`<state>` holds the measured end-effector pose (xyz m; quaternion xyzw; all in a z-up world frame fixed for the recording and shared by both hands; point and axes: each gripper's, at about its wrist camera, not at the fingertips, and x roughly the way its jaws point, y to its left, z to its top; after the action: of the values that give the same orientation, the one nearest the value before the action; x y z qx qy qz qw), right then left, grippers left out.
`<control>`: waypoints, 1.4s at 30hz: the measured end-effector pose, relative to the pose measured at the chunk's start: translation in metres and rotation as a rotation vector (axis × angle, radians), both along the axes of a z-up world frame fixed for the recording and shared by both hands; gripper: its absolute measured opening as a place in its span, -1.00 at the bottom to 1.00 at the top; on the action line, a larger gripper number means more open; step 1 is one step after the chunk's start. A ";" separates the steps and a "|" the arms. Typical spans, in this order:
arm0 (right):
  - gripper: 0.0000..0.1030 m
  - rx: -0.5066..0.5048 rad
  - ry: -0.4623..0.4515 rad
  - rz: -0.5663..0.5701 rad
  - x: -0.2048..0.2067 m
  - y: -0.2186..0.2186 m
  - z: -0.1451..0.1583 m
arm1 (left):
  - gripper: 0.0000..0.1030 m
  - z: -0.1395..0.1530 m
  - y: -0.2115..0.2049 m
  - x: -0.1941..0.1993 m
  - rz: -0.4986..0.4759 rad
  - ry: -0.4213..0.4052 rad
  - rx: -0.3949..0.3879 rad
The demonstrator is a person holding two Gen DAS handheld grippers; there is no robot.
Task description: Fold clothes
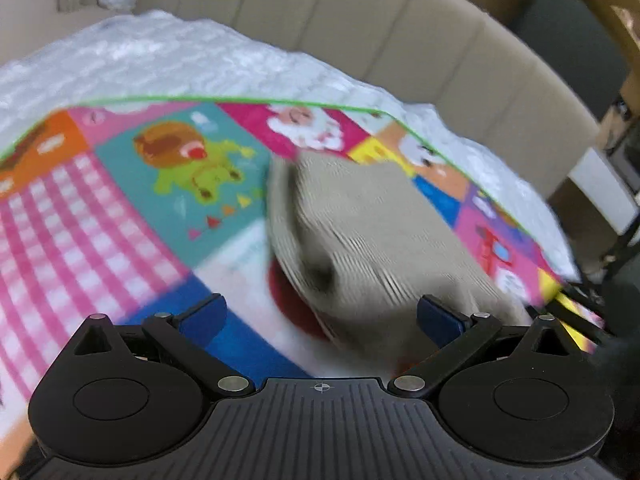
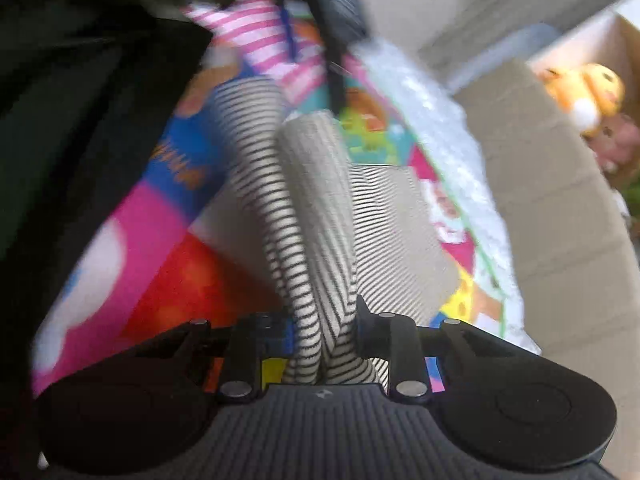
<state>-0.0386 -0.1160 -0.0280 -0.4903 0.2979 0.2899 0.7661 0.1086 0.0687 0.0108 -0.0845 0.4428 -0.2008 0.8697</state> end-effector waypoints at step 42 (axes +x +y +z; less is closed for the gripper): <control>0.18 0.653 -0.052 -0.472 0.175 -0.107 0.041 | 0.86 -0.033 0.004 0.080 0.028 -0.026 -0.215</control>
<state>0.1364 -0.2230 0.0134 -0.1464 0.2752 0.1730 0.9343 0.1883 0.0723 -0.0220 -0.1810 0.4061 -0.2363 0.8640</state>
